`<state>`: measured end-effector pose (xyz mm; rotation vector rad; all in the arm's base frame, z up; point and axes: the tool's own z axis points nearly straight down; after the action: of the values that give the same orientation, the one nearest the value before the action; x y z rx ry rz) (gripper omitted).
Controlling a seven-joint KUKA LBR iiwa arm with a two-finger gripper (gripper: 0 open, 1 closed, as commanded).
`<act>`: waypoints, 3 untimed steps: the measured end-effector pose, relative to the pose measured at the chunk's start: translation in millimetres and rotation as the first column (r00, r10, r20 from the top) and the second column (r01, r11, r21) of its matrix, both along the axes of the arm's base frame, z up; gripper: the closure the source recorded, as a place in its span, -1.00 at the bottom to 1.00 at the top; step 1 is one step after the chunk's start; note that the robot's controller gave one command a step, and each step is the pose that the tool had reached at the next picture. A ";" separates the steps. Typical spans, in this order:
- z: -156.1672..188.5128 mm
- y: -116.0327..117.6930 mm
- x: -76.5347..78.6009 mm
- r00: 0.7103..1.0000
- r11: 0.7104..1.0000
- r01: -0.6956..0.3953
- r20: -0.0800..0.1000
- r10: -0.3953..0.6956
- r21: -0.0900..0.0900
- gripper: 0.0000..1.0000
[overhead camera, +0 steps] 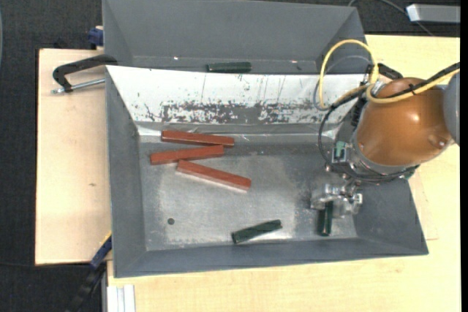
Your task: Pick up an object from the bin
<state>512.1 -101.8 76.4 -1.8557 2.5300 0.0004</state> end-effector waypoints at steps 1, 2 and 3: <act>0.0 0.0 0.0 1.000 1.000 0.000 0.000 0.000 0.000 1.00; 120.7 -14.3 34.1 1.000 1.000 -0.003 0.001 0.003 0.000 1.00; 120.6 -14.3 34.0 1.000 1.000 -0.004 0.000 0.004 0.000 1.00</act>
Offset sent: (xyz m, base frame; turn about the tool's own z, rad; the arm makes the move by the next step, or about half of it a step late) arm 0.0328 -0.0153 0.1197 -0.0072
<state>546.0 -116.1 197.0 -1.8602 2.5269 0.0000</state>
